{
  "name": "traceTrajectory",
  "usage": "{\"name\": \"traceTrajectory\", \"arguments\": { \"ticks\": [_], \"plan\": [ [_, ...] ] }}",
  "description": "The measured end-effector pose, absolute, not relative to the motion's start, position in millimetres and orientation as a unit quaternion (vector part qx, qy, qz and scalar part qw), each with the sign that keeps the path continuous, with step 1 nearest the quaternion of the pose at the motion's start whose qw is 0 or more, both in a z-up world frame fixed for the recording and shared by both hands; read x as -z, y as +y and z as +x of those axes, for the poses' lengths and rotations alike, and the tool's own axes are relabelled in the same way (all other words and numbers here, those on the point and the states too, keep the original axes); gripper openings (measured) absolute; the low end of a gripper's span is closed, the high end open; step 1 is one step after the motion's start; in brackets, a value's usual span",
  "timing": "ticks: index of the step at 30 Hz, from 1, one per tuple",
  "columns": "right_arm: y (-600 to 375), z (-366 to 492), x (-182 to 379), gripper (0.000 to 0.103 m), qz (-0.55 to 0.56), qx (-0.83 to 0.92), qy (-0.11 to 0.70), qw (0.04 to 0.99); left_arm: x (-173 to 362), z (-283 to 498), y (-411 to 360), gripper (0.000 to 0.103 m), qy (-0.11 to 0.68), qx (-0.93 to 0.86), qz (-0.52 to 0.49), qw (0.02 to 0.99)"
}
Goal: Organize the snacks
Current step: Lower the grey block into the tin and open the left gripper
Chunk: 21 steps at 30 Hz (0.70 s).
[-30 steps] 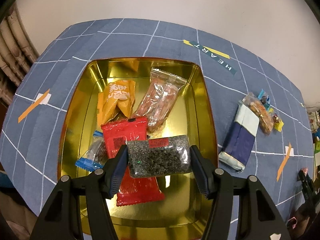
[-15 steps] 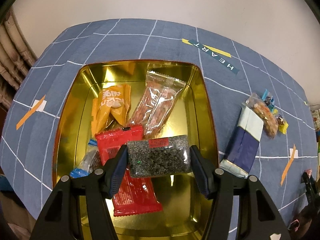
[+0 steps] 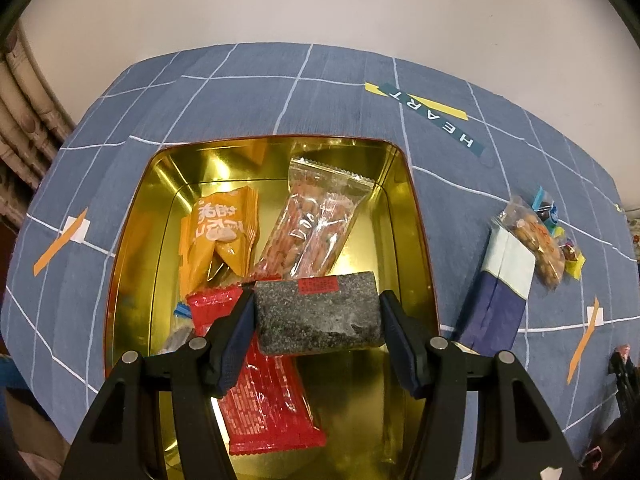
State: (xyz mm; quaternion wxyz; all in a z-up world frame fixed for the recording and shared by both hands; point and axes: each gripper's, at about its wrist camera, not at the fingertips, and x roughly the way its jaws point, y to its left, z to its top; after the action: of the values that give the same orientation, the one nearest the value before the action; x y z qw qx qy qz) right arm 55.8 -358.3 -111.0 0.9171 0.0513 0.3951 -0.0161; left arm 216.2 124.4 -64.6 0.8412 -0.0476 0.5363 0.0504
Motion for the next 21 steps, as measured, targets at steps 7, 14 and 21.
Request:
{"name": "traceTrajectory", "arguments": {
  "ticks": [7,14,21],
  "plan": [
    [-358.1,55.9,111.3,0.050,0.051,0.016,0.396,0.917,66.6,223.0,123.2,0.057,0.536,-0.052,-0.045,0.841],
    [-358.5,55.9,111.3,0.050,0.051,0.016,0.396,0.917,66.5,225.0,122.1,0.057,0.536,-0.052,-0.044,0.841],
    [-358.4,55.9,111.3,0.050,0.051,0.016,0.397,0.916,66.8,225.2,122.1,0.057,0.537,-0.053,-0.047,0.840]
  ]
}}
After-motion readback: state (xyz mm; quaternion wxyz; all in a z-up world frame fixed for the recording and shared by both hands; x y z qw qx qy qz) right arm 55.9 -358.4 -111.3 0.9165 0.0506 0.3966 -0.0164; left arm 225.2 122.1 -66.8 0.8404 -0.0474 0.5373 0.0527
